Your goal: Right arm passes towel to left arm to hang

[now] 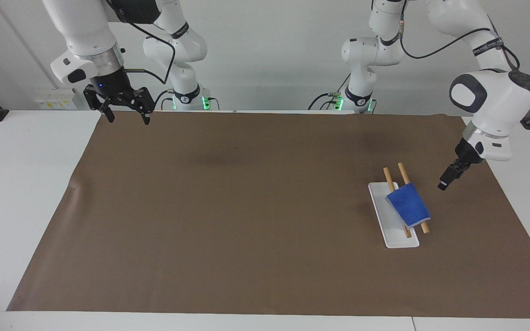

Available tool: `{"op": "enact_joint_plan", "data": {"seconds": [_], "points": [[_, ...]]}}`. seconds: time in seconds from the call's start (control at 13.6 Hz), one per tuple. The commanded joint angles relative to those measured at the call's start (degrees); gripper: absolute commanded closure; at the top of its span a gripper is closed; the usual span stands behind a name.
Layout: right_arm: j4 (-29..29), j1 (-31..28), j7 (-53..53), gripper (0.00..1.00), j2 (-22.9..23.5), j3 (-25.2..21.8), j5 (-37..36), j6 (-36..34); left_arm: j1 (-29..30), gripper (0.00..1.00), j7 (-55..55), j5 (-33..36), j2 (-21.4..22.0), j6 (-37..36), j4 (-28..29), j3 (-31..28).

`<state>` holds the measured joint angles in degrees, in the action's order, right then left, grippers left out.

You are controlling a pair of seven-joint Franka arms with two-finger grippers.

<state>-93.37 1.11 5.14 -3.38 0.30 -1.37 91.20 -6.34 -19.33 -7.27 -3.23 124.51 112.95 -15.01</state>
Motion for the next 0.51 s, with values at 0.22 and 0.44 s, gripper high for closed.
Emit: {"op": "enact_joint_plan", "data": {"seconds": [0.22, 0.44], "points": [[-0.23, -0.14, -0.31, 0.00, -0.22, -0.22, 0.84, 0.29, -0.34, 0.07, 0.25, 1.38, 0.68, -16.21, -12.30, 0.94], [-0.32, 0.38, 0.40, 0.00, -0.22, -0.13, 0.93, 0.03, -0.34, 0.07, -0.10, 1.47, 1.73, -23.41, -16.87, 3.58]]}}
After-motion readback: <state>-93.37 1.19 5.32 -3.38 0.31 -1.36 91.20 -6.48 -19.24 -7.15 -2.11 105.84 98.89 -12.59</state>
